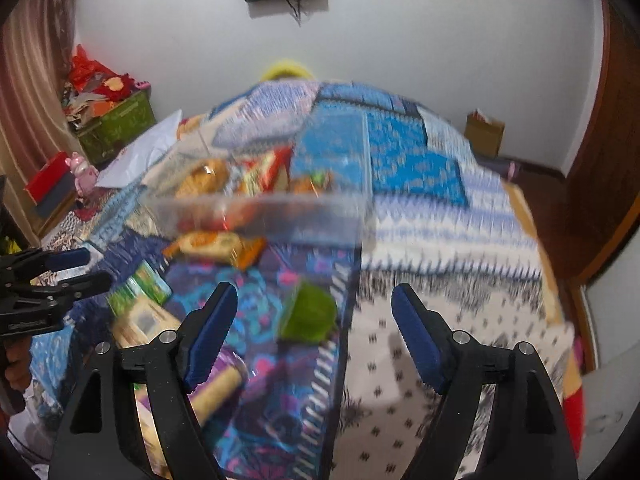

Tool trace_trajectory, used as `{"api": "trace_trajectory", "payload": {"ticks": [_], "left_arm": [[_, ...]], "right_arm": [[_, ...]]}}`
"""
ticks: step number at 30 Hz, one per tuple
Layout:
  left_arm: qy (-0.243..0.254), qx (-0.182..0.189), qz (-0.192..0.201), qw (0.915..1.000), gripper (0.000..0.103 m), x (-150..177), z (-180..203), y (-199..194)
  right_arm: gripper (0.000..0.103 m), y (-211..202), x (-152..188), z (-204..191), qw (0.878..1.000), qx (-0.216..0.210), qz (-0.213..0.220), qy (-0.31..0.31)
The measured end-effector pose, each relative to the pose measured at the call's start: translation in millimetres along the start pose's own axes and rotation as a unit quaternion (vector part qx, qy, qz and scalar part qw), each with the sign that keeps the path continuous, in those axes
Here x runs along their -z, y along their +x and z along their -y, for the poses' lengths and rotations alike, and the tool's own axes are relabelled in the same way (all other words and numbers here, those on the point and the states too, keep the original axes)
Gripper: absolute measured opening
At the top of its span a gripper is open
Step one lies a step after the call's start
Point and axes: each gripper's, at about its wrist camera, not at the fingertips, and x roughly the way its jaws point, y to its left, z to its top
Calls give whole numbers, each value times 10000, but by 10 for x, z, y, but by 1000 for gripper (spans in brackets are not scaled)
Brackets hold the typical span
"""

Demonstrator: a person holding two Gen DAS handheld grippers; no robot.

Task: Organize snacks
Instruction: 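Grasp the bread loaf pack with the left gripper while the right grasps the green jelly cup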

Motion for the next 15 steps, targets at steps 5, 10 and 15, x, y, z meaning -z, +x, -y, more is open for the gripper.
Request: {"api": "trace_trajectory", "payload": {"ticks": [5, 10, 15], "left_arm": [[124, 99, -83, 9998, 66, 60, 203, 90], [202, 254, -155, 9994, 66, 53, 366, 194], [125, 364, -204, 9991, 70, 70, 432, 276]], "right_arm": [[77, 278, 141, 130, 9986, 1, -454, 285], [73, 401, 123, 127, 9977, -198, -553, 342], [46, 558, 126, 115, 9947, -514, -770, 452]]}}
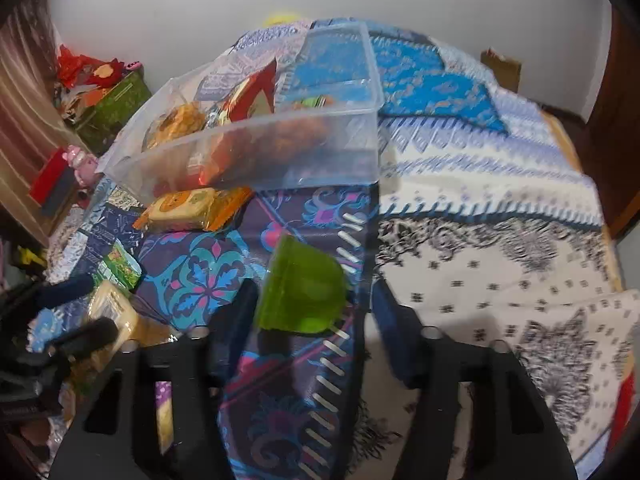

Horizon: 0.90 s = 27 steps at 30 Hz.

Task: Organize snacks
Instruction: 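Grasp the bread loaf pack with the left gripper while the right grasps the green jelly cup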

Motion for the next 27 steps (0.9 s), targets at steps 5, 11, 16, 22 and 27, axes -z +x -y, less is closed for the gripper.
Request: {"api": "trace_trajectory", "payload": {"ticks": [5, 11, 16, 22, 27], "left_arm": [[-12, -19, 1, 10000, 70, -4, 30, 2], [-151, 2, -43, 9999, 70, 6, 17, -7], [-214, 87, -66, 9997, 76, 30, 27, -33], [-20, -20, -112, 9999, 82, 56, 134, 38], [-359, 129, -283, 9989, 81, 53, 26, 186]], "right_arm": [[40, 2, 50, -26, 9999, -88, 101, 12], [39, -121, 124, -67, 9997, -24, 243, -51], [38, -270, 146, -34, 9993, -51, 357, -46], [37, -339, 186, -19, 9992, -94, 381, 26], [37, -416, 203, -30, 9988, -141, 462, 38]]}}
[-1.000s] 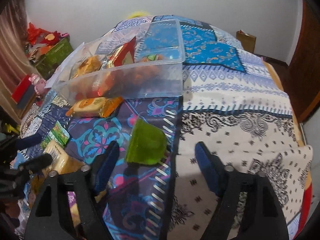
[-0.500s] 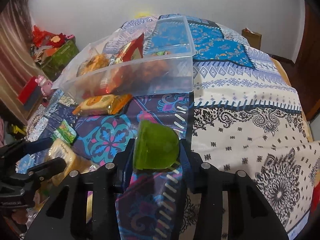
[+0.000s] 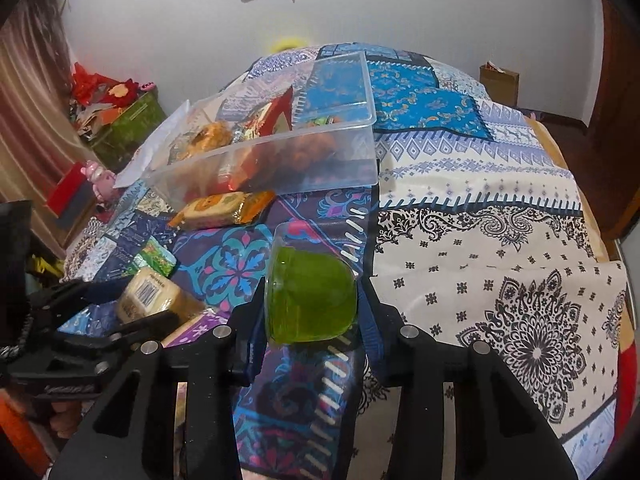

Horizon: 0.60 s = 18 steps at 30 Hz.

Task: Organize snacks
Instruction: 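Grasp the bread loaf pack with the left gripper while the right grasps the green jelly cup, then carry the loaf pack and jelly cup over the clear box and release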

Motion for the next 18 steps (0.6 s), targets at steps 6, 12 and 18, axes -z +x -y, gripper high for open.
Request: {"api": "trace_trajectory", "payload": {"ticks": [6, 12, 18], "left_arm": [[-19, 46, 129, 9999, 77, -1, -14, -11], [-27, -31, 496, 9988, 77, -95, -52, -251], [-99, 21, 982, 9951, 77, -346, -132, -578]], "right_arm": [[37, -81, -37, -9, 9999, -58, 124, 26], [37, -182, -139, -43, 9994, -122, 326, 18], [37, -268, -321, -79, 9982, -156, 570, 28]]}}
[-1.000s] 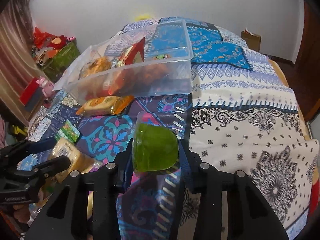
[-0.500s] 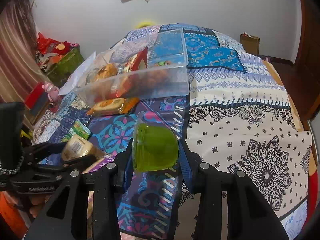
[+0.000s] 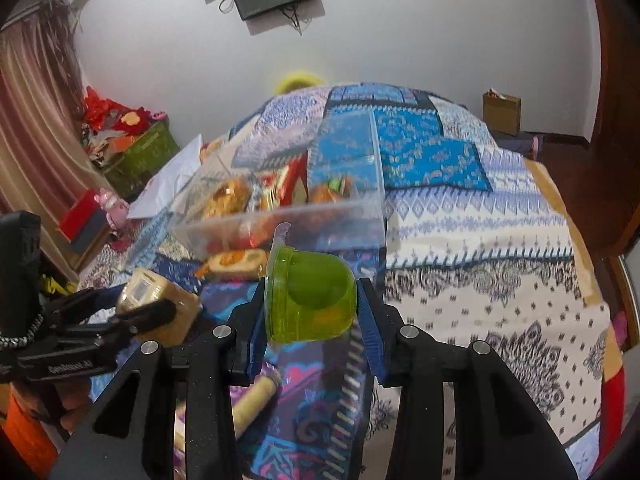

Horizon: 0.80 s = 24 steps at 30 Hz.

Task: Organize snacks
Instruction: 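Carry the loaf pack and jelly cup over the clear box and release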

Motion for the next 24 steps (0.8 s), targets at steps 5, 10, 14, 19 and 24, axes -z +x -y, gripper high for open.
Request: {"api": "trace_trajectory", "payload": {"ticks": [5, 10, 14, 19, 24], "left_arm": [[46, -143, 365, 9992, 77, -302, -17, -109], [76, -221, 643, 9977, 77, -598, -18, -136], [88, -229, 818, 9963, 77, -818, 3, -101], [117, -229, 899, 9956, 77, -1075, 23, 77], [113, -320, 795, 9963, 77, -1248, 7, 366]], "right_arm": [[37, -34, -228, -58, 9997, -23, 249, -71], [37, -53, -480, -120, 9986, -41, 503, -164], [37, -39, -689, -177, 9973, -32, 685, -260], [38, 52, -892, -199, 9964, -35, 803, -282], [38, 232, -1031, -154, 9968, -63, 779, -184]]}}
